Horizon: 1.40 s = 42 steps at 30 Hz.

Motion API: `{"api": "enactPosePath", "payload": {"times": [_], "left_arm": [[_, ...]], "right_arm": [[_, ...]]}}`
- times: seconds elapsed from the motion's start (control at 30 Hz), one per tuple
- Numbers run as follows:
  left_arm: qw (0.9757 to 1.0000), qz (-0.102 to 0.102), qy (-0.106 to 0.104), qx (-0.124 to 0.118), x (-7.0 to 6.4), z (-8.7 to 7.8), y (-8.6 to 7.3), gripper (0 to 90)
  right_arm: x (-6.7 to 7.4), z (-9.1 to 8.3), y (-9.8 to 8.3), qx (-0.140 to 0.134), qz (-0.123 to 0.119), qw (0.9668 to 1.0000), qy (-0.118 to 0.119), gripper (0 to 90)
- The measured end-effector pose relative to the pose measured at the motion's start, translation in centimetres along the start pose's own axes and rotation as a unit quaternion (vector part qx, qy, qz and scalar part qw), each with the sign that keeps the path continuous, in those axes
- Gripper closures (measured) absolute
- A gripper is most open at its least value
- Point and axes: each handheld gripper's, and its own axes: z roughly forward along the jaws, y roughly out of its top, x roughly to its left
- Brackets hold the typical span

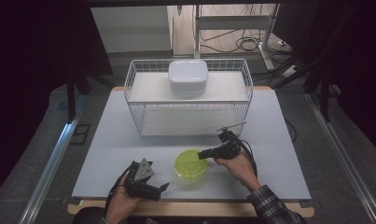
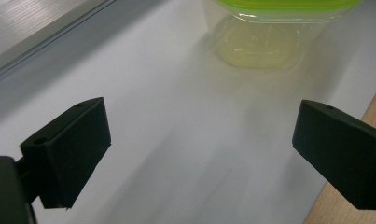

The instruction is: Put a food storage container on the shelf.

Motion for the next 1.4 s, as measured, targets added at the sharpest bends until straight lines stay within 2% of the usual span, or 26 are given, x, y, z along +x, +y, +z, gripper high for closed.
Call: {"api": "enactPosePath", "payload": {"times": [0.07, 0.17, 0.27, 0.37, 0.5, 0.63, 0.83, 1.1, 1.4], "left_arm": [[1.0000, 0.001, 0.000, 0.000, 0.0, 0.0, 0.0, 3.9], [1.0000, 0.001, 0.000, 0.000, 0.0, 0.0, 0.0, 3.9], [1.0000, 0.002, 0.001, 0.000, 0.0, 0.0, 0.0, 3.9], [1.0000, 0.003, 0.002, 0.000, 0.0, 0.0, 0.0, 3.9], [1.0000, 0.002, 0.002, -0.003, 0.0, 0.0, 0.0, 3.8], [1.0000, 0.003, 0.004, -0.004, 0.0, -0.1, 0.0, 3.8], [0.9999, -0.001, 0.008, -0.013, 0.1, -0.3, 0.0, 3.7], [0.9992, -0.019, 0.012, -0.033, 0.4, -0.7, 0.0, 3.0], [0.9992, -0.020, 0.010, -0.034, 0.4, -0.6, 0.0, 2.8]], "right_arm": [[-0.2, 0.0, 0.0, 0.001, 0.008, 0.9999, 0.009, 75.5], [-0.2, 0.0, 0.0, 0.005, 0.017, 0.9996, 0.021, 80.5], [0.0, -0.1, -0.1, 0.005, 0.019, 0.9996, 0.021, 81.2], [0.2, -0.2, -0.1, -0.002, 0.025, 0.9992, 0.031, 82.0], [0.7, -0.5, 0.1, -0.004, 0.017, 0.9996, 0.023, 82.2], [0.8, -1.0, 0.2, -0.015, 0.023, 0.9991, 0.033, 82.2], [1.7, -2.4, 0.9, -0.036, 0.019, 0.9983, 0.042, 82.2], [2.7, -4.2, 2.1, -0.061, 0.016, 0.9970, 0.044, 82.2], [3.5, -6.1, 3.6, -0.088, 0.013, 0.9948, 0.049, 82.2]]}}
